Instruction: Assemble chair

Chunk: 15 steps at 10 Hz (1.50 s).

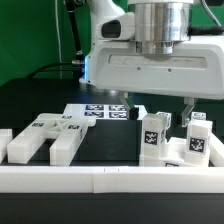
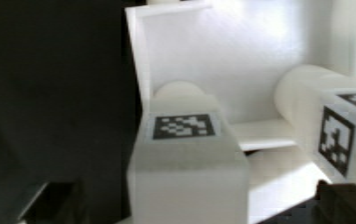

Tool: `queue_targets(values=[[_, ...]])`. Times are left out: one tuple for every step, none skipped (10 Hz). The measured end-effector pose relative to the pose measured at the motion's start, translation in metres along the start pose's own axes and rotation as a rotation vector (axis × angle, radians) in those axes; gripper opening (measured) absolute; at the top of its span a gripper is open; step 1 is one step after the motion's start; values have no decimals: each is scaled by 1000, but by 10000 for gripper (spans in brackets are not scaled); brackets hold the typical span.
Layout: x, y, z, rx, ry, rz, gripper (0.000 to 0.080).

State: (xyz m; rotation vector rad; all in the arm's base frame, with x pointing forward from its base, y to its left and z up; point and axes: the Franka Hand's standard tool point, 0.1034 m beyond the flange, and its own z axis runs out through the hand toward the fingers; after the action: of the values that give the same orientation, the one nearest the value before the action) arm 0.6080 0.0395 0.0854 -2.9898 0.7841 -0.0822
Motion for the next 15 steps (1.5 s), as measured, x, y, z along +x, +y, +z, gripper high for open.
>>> queue_targets(values=[[-1,-2,-5,6,5,0,643],[-4,-2,-10,15,16,2,643],[-11,0,-14,22,27,0,649],[-17,0,-15,25,36,-6,649],[-20,0,-13,26,43,-12,649],[-19,0,-13,26,43,-10,649],[-19,0,-13,26,43,-10,649],[-19,0,-12,25,42,-10,649],[-20,0,-11,26,46,-12,649],[-24,-1,-9,26,57,-19,649],[-32,-1,-3,26,74,-29,649],[-43,-2,3,25,89,-42,649],[-49,-1,9,22,97,-51,649],[-51,1,15,16,98,-54,649],[-50,4,22,10,104,-56,649]])
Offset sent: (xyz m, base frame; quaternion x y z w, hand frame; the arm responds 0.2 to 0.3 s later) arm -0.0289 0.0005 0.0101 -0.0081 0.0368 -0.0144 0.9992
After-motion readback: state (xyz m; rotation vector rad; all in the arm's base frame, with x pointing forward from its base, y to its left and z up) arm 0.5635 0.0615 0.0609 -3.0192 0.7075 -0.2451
